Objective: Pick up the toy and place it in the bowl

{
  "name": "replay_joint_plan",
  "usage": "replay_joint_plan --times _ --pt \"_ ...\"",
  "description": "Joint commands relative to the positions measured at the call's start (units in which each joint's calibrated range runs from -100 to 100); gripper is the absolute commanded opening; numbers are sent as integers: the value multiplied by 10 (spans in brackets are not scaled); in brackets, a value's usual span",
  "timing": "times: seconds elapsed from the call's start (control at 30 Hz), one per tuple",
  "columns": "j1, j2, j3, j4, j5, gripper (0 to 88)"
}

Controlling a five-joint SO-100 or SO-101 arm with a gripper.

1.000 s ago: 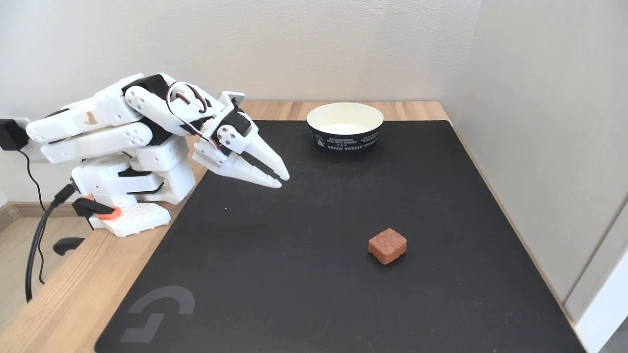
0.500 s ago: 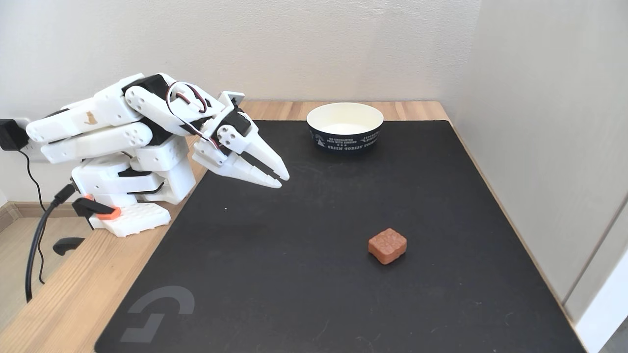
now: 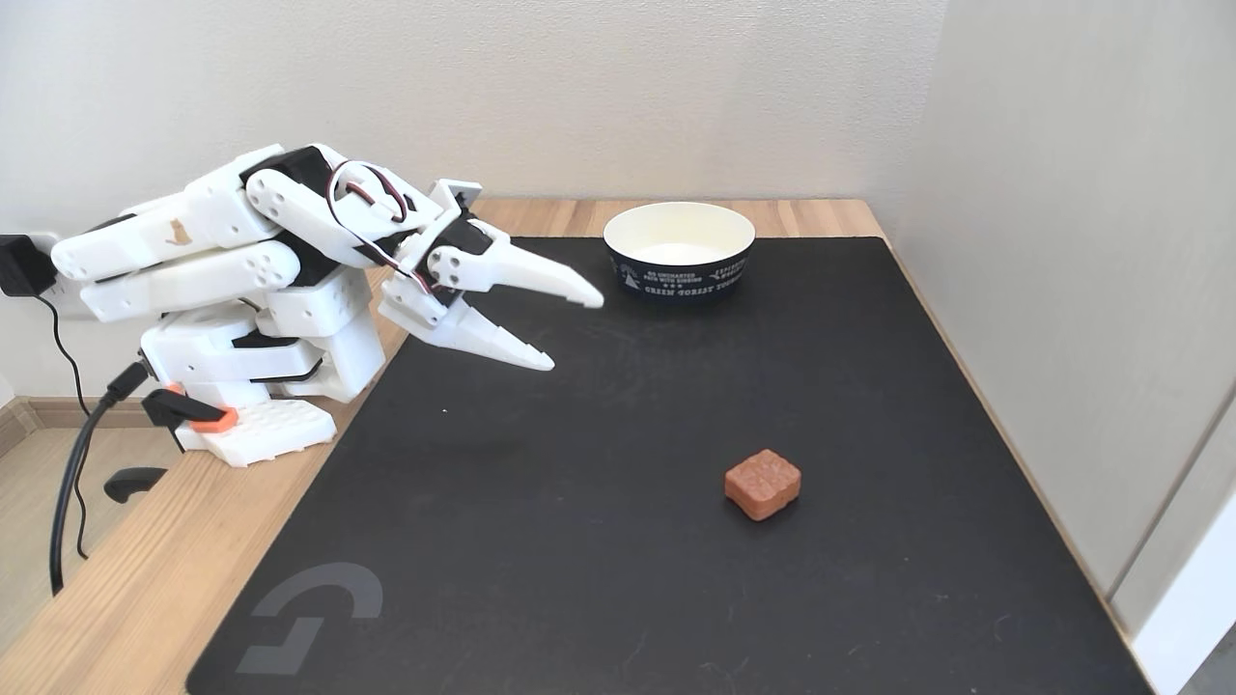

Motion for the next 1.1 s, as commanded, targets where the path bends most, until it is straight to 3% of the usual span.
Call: replay_joint_plan --times 0.0,0.3,0.47,0.63,0.77,0.97,1.07 --pt "-5 -6 7 -3 4 394" --pt "-5 -2 -16 -2 -7 400" --pt "-20 18 -127 22 -90 400" --pt "-16 244 -346 74 -162 400" --pt "-12 419 -511 76 -184 400" --pt "13 810 -834 150 -259 400" --pt "14 917 -930 177 -261 400"
